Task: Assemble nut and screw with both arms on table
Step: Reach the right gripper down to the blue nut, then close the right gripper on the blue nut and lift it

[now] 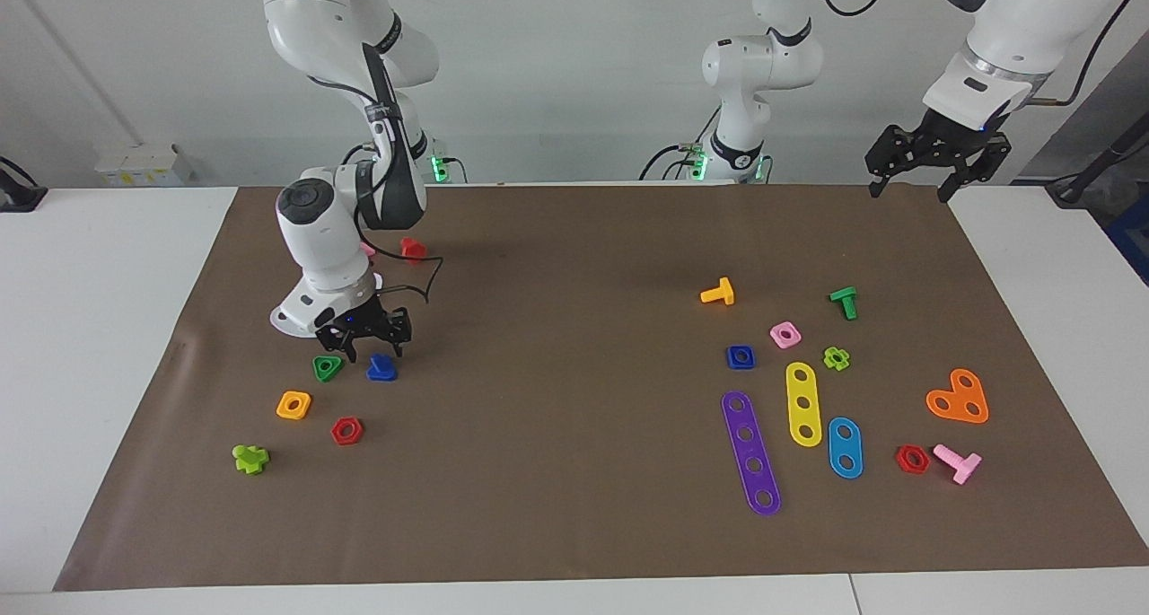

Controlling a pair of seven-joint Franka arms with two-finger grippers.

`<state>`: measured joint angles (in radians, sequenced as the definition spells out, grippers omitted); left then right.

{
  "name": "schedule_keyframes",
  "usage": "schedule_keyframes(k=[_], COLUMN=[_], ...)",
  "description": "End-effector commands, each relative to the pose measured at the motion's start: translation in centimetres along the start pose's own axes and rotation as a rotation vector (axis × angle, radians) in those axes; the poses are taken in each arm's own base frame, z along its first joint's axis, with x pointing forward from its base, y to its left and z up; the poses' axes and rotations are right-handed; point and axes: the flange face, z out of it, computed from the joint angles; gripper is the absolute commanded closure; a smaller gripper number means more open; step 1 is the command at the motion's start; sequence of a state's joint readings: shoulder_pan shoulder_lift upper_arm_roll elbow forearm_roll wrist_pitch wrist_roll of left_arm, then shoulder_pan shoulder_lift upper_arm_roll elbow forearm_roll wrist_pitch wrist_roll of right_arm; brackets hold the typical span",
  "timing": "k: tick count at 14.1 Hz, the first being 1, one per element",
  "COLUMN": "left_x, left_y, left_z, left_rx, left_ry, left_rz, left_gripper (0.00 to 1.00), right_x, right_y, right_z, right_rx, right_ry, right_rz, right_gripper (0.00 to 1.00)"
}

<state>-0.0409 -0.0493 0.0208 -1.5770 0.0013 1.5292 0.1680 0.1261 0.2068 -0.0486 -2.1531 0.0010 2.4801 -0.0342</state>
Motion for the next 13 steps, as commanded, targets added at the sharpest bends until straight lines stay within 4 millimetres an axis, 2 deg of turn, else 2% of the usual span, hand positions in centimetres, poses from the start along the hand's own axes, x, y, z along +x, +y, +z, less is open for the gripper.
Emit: schedule_keyframes(k=[1, 5, 8, 13], left_x=[-1.0, -0.97, -0.99, -1.0], left_y=[-0.16, 0.0, -0.09, -0.16], left_z=[-0.08, -0.08, -0.08, -0.08], left_rx=[-0.016, -0.016, -0.016, -0.016], left_ry=[-0.002, -0.002, -0.002, -0.002], left_rz=[0.003, 0.006, 0.004, 0.003], left_gripper=[0.0, 0.0, 0.0, 0.0], right_x=[-0.06, -0.06, -0.12, -0.46], right_y=[0.07, 0.07, 0.06, 0.15], right_z=[0.9, 0.9, 1.25, 1.71], right_rx=[0.014, 0.014, 0.014, 0.013], right_ry=[0.017, 0.017, 0.011, 0.017], right_rz=[-0.022, -0.023, -0.031, -0.031], right_gripper=[0.28, 0.31, 0.38, 0.42])
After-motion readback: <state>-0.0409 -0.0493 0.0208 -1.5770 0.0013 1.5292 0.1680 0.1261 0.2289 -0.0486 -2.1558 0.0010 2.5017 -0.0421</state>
